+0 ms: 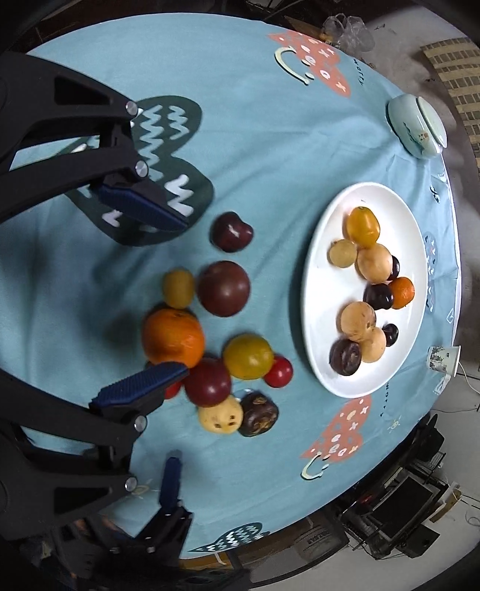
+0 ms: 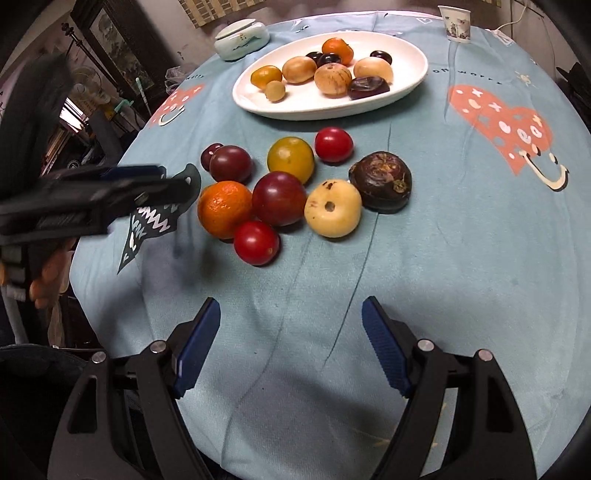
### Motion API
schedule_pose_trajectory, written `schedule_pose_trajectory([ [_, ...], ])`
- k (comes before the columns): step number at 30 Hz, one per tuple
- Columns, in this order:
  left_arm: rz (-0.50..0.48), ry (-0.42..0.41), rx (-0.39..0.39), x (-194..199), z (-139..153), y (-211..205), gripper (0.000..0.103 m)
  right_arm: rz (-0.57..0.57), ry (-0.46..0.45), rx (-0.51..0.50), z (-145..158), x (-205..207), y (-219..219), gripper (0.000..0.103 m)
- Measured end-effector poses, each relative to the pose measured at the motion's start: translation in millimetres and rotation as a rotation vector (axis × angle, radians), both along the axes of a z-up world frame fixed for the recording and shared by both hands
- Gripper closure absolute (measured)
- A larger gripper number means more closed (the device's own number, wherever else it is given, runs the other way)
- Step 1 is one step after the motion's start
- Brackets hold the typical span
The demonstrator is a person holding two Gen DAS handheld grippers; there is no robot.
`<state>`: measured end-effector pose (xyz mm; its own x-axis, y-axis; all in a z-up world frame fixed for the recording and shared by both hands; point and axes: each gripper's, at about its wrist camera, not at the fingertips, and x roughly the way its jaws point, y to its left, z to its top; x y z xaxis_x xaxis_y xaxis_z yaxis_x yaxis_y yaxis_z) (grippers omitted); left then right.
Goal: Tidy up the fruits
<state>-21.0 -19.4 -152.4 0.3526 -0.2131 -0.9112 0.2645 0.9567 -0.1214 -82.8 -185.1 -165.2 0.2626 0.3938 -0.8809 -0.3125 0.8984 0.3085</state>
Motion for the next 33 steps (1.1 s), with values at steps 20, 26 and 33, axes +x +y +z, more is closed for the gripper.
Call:
schedule_pose_trajectory([
  [20,-0.051,0.026,-0.002,-41.1,0.2,31.9,0.028,0.083,0.005,0.029,4.9,7.6,19.0,0.023],
  [26,-0.185,-0.004,-0.013,-36.9,9.2,-7.0,0.028,0.036,0.024,0.019,-0.1,8.3,10.2,0.023],
  [33,-0.315,0.077,0.078,-23.0,-22.0,-69.5,0.053,-0.049,0.029,0.023,-0.9,-3.1,-17.0,0.024],
])
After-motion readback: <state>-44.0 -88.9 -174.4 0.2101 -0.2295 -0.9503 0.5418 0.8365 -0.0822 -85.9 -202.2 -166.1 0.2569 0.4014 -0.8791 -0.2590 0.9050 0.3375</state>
